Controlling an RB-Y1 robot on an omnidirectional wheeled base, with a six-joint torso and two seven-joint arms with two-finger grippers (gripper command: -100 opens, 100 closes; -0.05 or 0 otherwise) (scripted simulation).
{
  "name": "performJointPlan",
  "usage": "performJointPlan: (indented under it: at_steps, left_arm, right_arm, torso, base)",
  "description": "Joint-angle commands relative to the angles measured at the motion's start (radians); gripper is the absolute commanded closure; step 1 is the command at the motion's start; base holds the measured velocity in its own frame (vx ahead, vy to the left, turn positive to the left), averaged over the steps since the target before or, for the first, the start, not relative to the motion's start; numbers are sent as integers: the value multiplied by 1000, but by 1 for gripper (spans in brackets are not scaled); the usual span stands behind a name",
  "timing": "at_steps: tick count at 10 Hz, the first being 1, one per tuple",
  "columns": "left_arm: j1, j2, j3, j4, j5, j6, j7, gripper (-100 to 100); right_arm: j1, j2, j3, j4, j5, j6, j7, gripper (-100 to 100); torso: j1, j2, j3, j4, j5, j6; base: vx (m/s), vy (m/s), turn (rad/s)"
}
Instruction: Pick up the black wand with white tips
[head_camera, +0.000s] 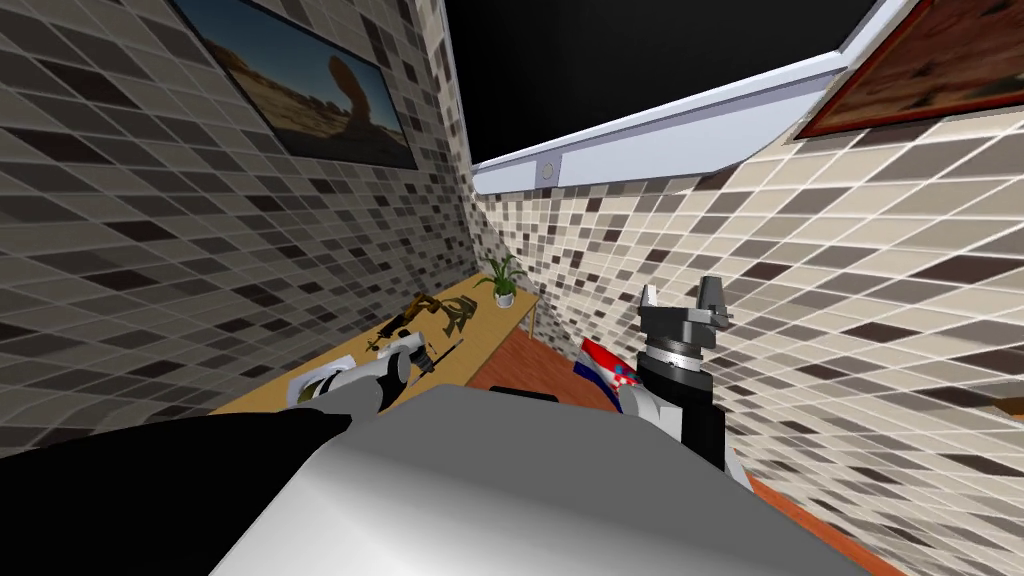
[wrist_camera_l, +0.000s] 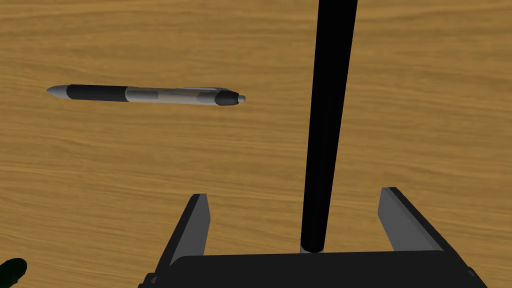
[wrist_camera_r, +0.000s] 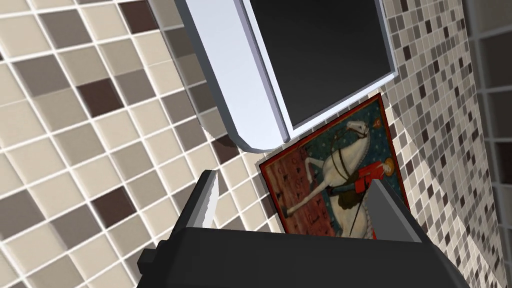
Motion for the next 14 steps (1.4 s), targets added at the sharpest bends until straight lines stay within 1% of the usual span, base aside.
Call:
performJointPlan:
  at_steps: [1, 2, 3, 4, 5, 6, 7, 8, 9, 10, 11, 12, 13, 14]
  left_arm:
    - [-3, 2, -48, 8, 17, -11, -5, -100]
    - [13, -10, -79, -30, 54, -4, -11, -100]
    - [13, -10, -109, -30, 54, -4, -11, -100]
    - [13, -10, -109, -30, 54, -4, -11, -100]
    - [29, -21, -153, -67, 90, 2, -17, -100]
    - [29, -21, -169, -68, 90, 2, -17, -100]
    - [45, -33, -205, -106, 126, 9, -22, -100]
    - [45, -33, -230, -106, 126, 9, -22, -100]
    - [62, -45, -262, -142, 163, 15, -28, -100]
    - [62, -45, -290, -145, 163, 15, -28, -100]
    - [78, -56, -322, -169, 199, 22, -34, -100]
    - [78, -56, -350, -156, 199, 22, -34, -100]
    - [78, -56, -350, -153, 199, 22, -34, -100]
    - [78, -56, -350, -180, 199, 22, -34, -100]
  right_arm:
    - [0, 0, 0, 0, 0, 0, 0, 0]
    - [0, 0, 0, 0, 0, 0, 0, 0]
    - [0, 0, 0, 0, 0, 0, 0, 0]
    - [0, 0, 0, 0, 0, 0, 0, 0]
    - [0, 0, 0, 0, 0, 0, 0, 0]
    - [0, 0, 0, 0, 0, 0, 0, 0]
    - [0, 0, 0, 0, 0, 0, 0, 0]
    - [0, 0, 0, 0, 0, 0, 0, 0]
    - [0, 0, 0, 0, 0, 0, 0, 0]
    - [0, 0, 0, 0, 0, 0, 0, 0]
    - [0, 0, 0, 0, 0, 0, 0, 0]
    - [0, 0, 0, 0, 0, 0, 0, 0]
    - [0, 0, 0, 0, 0, 0, 0, 0]
    - [-1, 0, 0, 0, 0, 0, 0, 0]
  torso:
    - [0, 0, 0, 0, 0, 0]
    - [0, 0, 0, 0, 0, 2]
    - [1, -1, -1, 0, 0, 0]
    - [0, -1, -1, 0, 0, 2]
    - [0, 2, 1, 0, 0, 2]
    - [1, 1, 1, 0, 0, 0]
    - [0, 1, 1, 0, 0, 1]
    - [0, 1, 0, 0, 0, 0]
    - [0, 1, 0, 0, 0, 2]
    - [-1, -1, -1, 0, 0, 1]
    - [0, -1, -1, 0, 0, 2]
    - [-1, -2, -1, 0, 0, 1]
    - [0, 0, 0, 0, 0, 2]
    - [1, 3, 2, 1, 0, 2]
  base:
    - [88, -3, 135]
    - [113, 2, 289]
    - [102, -16, 152]
    - [44, -9, -46]
    - [67, 3, 266]
    - [70, -13, 199]
    - [85, -17, 365]
    - [82, -28, 130]
    - [115, -29, 204]
    - [102, -31, 162]
    - [123, -35, 353]
    - [83, -34, 153]
    - [19, -10, -55]
    - [-7, 8, -20]
